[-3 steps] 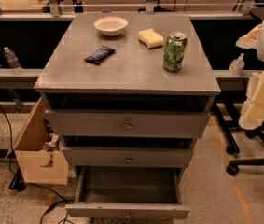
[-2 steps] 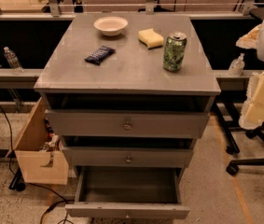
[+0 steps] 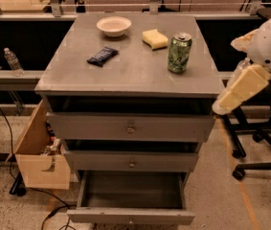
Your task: Place green can into bottom drawer
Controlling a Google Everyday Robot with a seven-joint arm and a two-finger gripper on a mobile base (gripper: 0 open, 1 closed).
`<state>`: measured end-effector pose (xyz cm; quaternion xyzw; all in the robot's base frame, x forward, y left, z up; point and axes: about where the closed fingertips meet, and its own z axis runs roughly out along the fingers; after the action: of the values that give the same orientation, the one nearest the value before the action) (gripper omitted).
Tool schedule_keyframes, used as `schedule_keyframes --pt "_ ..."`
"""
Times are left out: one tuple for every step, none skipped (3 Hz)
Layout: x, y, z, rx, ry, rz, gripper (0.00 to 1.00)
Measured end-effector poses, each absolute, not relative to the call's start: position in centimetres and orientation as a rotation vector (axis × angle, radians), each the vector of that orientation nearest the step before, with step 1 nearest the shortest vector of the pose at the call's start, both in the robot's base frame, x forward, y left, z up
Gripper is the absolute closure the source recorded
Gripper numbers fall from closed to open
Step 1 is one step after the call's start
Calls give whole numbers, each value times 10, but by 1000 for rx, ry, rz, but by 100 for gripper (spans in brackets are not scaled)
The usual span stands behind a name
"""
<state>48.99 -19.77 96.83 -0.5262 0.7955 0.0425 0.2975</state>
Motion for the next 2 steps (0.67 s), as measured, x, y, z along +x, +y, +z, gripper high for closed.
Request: schedule_keyframes --pt "552 -181 963 -1265 2052 272 0" --pt "607 -157 984 -1251 2018 294 0"
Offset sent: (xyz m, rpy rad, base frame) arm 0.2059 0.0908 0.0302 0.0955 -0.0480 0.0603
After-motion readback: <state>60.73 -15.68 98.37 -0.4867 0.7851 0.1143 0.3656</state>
